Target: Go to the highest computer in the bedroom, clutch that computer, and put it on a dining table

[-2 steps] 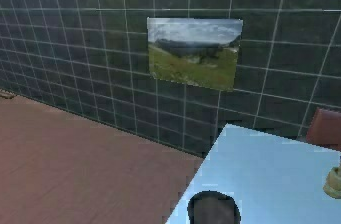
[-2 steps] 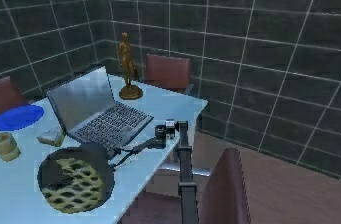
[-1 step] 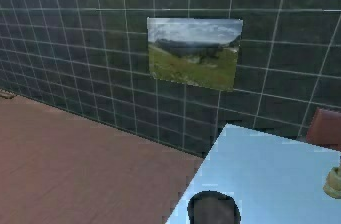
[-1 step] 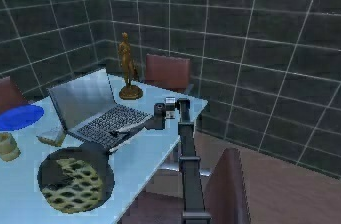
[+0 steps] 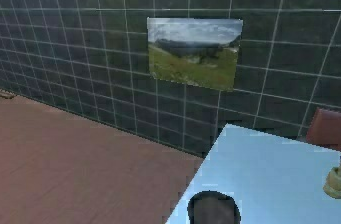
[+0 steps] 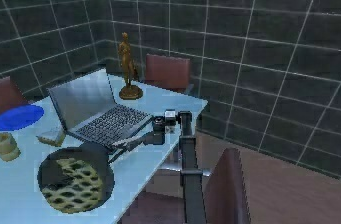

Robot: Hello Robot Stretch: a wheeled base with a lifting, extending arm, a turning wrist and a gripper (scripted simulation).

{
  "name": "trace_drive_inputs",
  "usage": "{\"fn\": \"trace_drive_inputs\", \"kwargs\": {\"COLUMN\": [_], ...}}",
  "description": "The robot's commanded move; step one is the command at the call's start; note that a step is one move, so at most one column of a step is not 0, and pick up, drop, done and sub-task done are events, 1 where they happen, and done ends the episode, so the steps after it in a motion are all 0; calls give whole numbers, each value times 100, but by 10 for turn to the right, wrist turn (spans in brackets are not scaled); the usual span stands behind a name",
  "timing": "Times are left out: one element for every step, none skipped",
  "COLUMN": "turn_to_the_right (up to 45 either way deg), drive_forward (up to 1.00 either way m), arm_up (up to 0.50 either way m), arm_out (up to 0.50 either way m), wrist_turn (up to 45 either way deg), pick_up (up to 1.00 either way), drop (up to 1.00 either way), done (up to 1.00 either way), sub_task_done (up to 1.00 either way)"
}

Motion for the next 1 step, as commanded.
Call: {"fn": "trace_drive_inputs", "kwargs": {"turn_to_the_right": [0], "drive_forward": [0], "arm_up": [0], "arm_out": [0], "wrist_turn": [0], "pick_up": [0], "drop": [0], "done": [100], "sub_task_done": [0]}}
